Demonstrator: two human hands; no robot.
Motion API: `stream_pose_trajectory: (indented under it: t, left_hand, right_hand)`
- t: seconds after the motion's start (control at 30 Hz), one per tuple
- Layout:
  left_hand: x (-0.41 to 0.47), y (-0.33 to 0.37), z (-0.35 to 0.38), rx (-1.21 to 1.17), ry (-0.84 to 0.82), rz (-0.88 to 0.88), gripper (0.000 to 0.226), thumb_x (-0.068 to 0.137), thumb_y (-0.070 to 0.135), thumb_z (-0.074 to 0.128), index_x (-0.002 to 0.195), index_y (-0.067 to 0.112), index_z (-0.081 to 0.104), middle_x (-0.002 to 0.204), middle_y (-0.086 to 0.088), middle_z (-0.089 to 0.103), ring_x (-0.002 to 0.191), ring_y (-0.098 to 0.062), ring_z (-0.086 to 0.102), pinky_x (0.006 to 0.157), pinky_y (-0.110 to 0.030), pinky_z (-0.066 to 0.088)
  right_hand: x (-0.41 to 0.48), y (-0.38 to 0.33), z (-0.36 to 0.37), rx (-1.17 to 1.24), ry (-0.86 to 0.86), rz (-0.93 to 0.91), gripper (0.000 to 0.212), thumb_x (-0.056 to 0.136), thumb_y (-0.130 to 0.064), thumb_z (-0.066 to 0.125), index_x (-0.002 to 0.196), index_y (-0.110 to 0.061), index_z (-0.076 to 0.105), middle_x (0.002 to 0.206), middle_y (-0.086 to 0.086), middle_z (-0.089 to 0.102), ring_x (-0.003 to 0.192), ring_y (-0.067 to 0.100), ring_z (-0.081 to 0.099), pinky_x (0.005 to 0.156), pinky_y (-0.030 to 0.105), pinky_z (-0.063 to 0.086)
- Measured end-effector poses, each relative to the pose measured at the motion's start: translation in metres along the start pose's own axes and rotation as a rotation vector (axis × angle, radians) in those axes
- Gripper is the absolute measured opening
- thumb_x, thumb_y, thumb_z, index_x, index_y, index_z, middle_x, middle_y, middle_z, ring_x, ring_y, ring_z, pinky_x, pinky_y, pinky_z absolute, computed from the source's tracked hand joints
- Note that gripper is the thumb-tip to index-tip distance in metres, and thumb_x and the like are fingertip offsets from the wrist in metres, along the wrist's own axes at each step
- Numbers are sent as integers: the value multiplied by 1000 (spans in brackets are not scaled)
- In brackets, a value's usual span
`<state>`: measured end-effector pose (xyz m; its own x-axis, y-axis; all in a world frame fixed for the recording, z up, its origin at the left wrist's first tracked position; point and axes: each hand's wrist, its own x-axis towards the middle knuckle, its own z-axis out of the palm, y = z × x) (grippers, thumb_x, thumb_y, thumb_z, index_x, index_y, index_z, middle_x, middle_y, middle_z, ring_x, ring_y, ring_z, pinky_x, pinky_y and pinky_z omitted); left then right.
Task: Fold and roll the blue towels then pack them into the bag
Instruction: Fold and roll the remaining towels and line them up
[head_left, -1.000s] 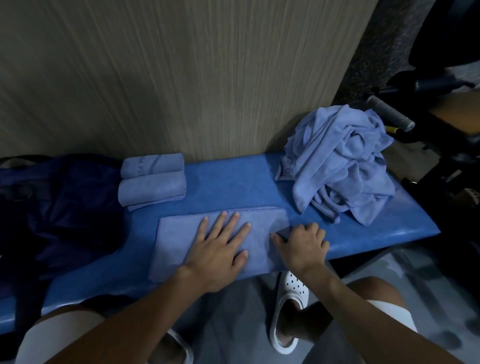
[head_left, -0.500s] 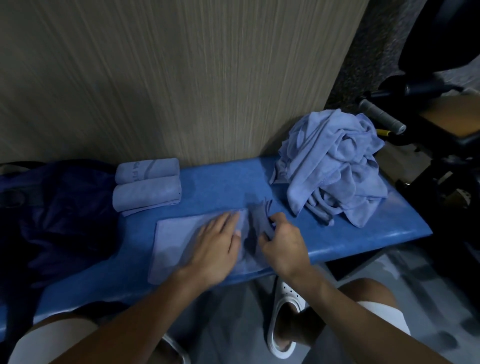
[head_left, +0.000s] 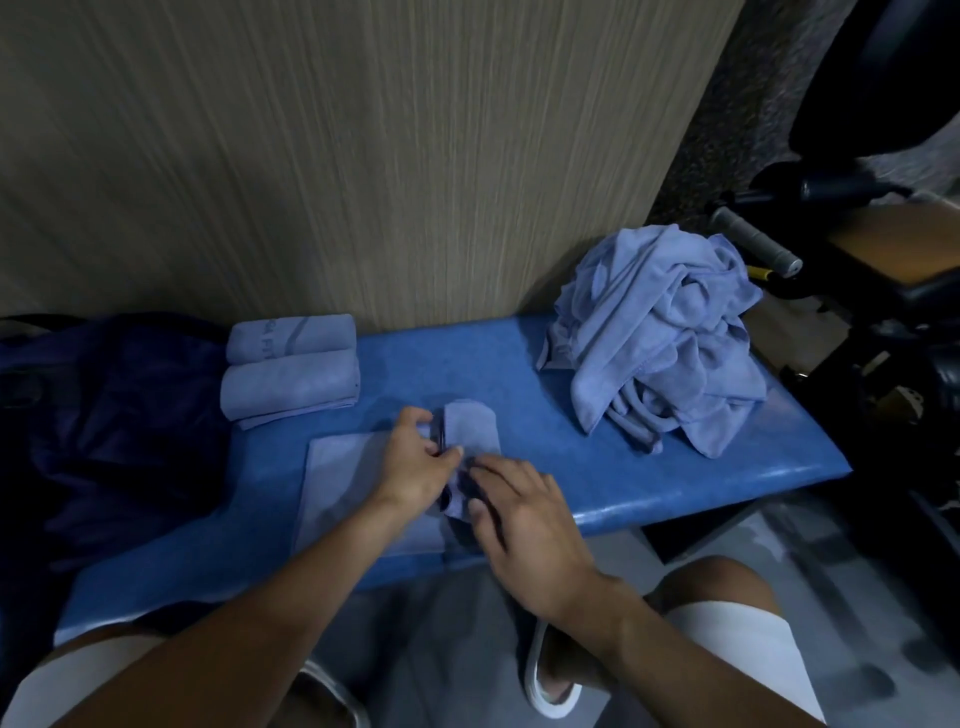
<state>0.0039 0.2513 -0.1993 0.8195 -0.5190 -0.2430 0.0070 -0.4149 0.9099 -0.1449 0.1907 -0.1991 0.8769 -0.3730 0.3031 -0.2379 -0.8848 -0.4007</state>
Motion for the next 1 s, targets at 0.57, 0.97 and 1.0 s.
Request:
stream_pose_trajectory:
  t: [0.57,0.97,1.0]
  left_hand:
    - [-21,-32,-24,1120,-155,622,66,96,46,20,143,9,45,149,-10,45,141,-23,38,114,-33,20]
    - [-25,-19,-18,840,-316,611,82,87,49,0,153,4,14,159,0,-12,147,-12,-4,120,-28,7]
    - [-25,-20,-20,866,-319,631,79,88,46,3,153,1,15,157,1,-13,146,-11,-5,121,-30,7]
  right_hand:
    - [-23,28,15,-324,-131,-144,56,92,-33,40,146,-16,42,157,3,31,145,16,26,114,37,21]
    - [-12,25,9,-242,14,-204,39,87,-26,51,122,-11,62,133,7,57,125,24,51,99,35,44]
    - [-11,26,11,-250,20,-208,39,87,-24,50,121,-10,63,133,8,57,126,24,51,100,34,43]
